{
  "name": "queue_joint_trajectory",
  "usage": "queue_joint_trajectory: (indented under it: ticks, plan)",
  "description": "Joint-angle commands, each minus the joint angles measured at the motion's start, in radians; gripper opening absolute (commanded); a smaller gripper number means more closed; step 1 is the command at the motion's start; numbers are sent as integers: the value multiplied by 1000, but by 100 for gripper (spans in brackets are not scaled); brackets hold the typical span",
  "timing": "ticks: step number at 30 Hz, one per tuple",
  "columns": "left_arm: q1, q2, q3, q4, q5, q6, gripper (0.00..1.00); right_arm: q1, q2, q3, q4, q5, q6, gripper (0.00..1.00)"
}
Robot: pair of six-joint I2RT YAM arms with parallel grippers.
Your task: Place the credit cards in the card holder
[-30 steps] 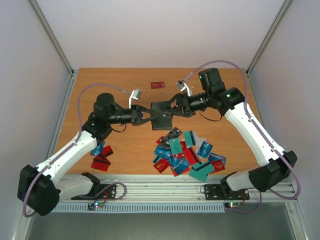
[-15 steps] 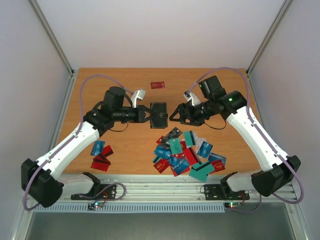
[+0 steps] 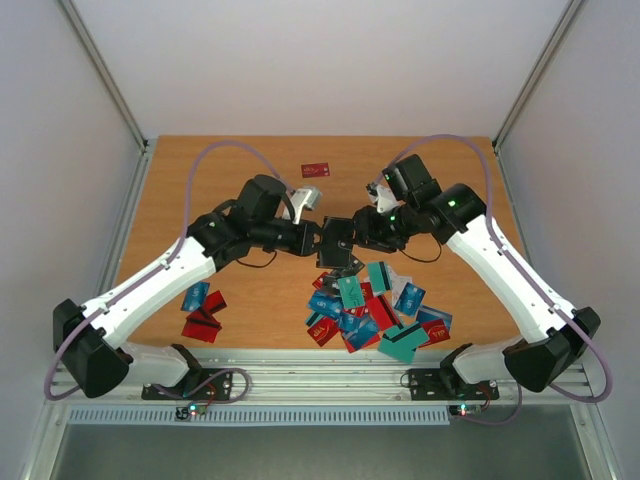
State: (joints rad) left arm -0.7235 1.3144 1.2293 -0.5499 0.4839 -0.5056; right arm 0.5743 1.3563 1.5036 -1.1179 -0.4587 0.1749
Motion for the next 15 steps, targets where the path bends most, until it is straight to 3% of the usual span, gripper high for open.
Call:
queue_joint_trajectory:
  ticks: [1, 15]
  plan:
    - [-42, 9, 46, -13, -47, 18, 0, 16, 22, 33, -16, 60, 42, 46]
    - [-76, 33, 124, -102, -112, -28, 0, 64, 25, -47, 27, 28, 86, 43]
